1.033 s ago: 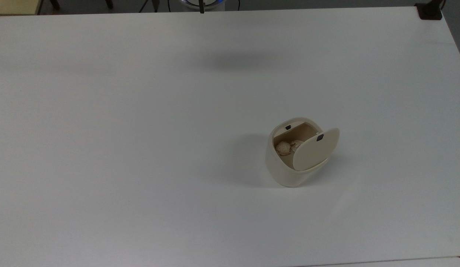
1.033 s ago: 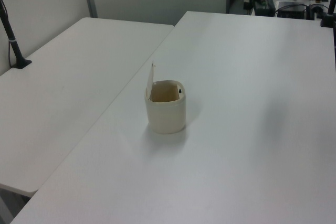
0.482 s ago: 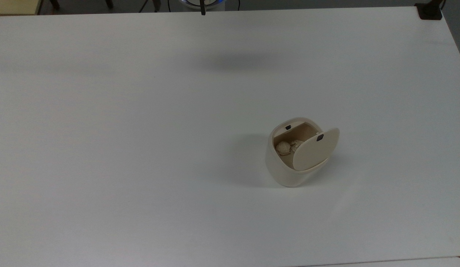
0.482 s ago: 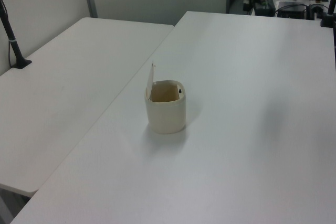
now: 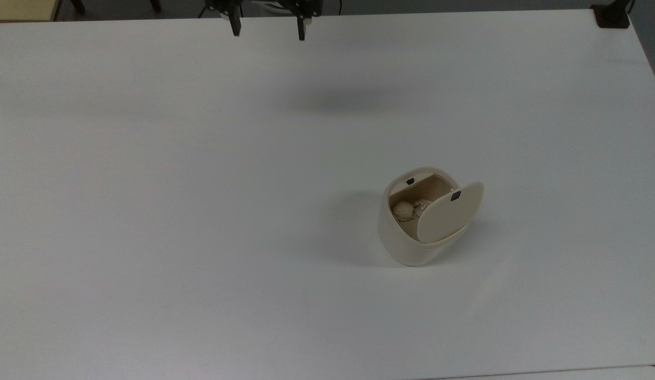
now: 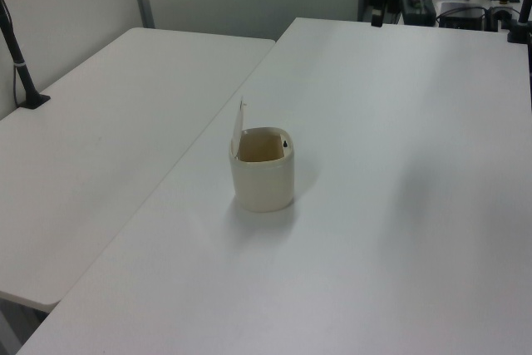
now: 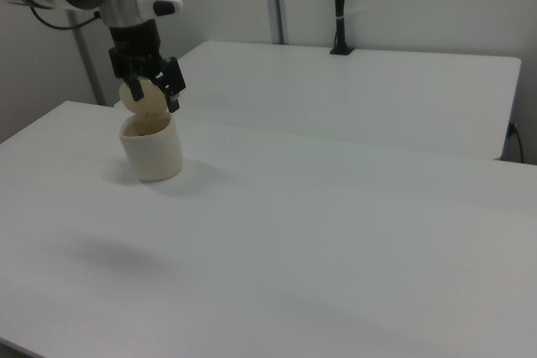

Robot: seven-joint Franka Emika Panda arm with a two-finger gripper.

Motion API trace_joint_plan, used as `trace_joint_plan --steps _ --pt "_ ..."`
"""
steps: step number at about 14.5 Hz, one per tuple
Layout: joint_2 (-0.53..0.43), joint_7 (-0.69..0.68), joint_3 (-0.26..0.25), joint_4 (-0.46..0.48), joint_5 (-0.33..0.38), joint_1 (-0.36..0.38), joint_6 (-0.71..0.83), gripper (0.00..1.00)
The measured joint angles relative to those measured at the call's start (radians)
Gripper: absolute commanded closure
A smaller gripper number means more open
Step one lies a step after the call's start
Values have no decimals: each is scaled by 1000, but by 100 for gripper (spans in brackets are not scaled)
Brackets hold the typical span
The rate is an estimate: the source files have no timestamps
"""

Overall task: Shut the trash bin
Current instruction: 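Move the gripper down toward the raised lid of the bin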

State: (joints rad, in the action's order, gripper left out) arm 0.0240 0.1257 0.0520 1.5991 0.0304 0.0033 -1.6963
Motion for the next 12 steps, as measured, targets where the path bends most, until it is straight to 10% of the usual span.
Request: trace_joint_plan --steps 8,12 --pt "86 287 1 0 0 86 -258 100" --pt "157 465 1 -56 0 137 -327 100"
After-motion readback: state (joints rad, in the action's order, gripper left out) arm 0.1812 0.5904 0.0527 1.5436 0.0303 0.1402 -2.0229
